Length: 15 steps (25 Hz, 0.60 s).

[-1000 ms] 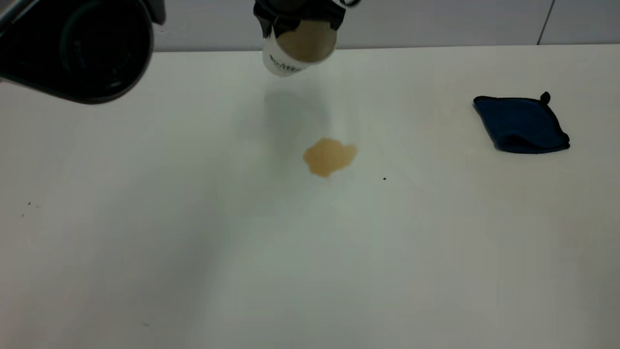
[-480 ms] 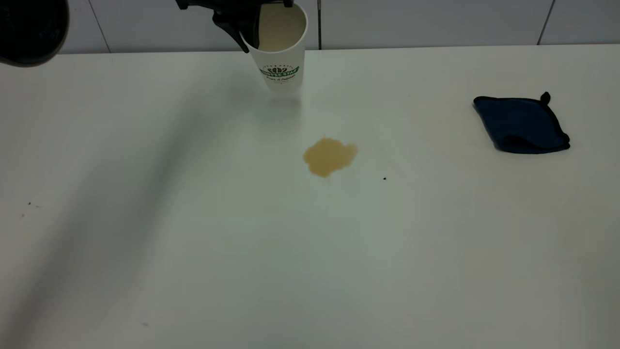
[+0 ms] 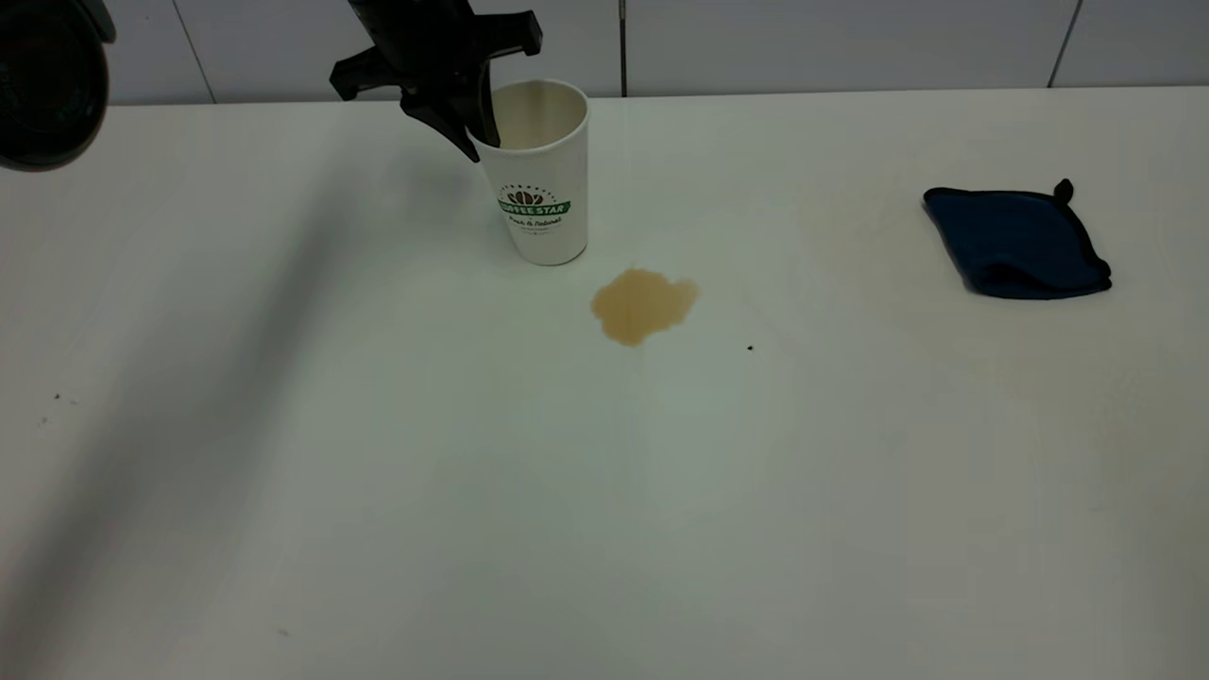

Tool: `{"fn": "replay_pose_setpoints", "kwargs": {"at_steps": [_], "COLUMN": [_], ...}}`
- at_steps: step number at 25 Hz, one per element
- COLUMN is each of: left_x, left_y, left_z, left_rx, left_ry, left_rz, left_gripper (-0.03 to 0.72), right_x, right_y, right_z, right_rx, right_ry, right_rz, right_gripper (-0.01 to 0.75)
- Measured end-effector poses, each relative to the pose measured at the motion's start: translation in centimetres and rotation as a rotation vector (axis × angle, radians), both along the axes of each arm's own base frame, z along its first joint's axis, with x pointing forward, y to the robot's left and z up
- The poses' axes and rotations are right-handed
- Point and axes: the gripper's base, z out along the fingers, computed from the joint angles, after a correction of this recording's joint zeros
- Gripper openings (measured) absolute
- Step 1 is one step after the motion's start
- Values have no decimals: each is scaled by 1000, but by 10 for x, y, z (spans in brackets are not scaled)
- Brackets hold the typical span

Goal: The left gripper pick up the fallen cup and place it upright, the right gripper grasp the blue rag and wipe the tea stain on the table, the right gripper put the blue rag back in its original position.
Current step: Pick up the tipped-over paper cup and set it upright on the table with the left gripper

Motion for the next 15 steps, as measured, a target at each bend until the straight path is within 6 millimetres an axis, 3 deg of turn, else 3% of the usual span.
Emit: {"fn": "replay_pose_setpoints", "kwargs": {"at_steps": [3, 6, 12, 15], "left_x": [0, -1, 0, 2], "left_y": [-1, -2, -3, -4], "left_z": [0, 0, 4, 19], "left_rx": [-10, -21, -33, -42], "left_ry": [1, 0, -13, -52], "left_rz": [-11, -23, -37, -39], "left_gripper": [129, 231, 565, 671], "right_x": [0, 0, 0, 0], "right_y": [0, 0, 0, 0], "right_z": [0, 0, 0, 0], "right_rx": [0, 0, 0, 0], "right_ry": [0, 0, 0, 0], "right_rz": [0, 0, 0, 0], "right_gripper": [240, 240, 240, 240]}}
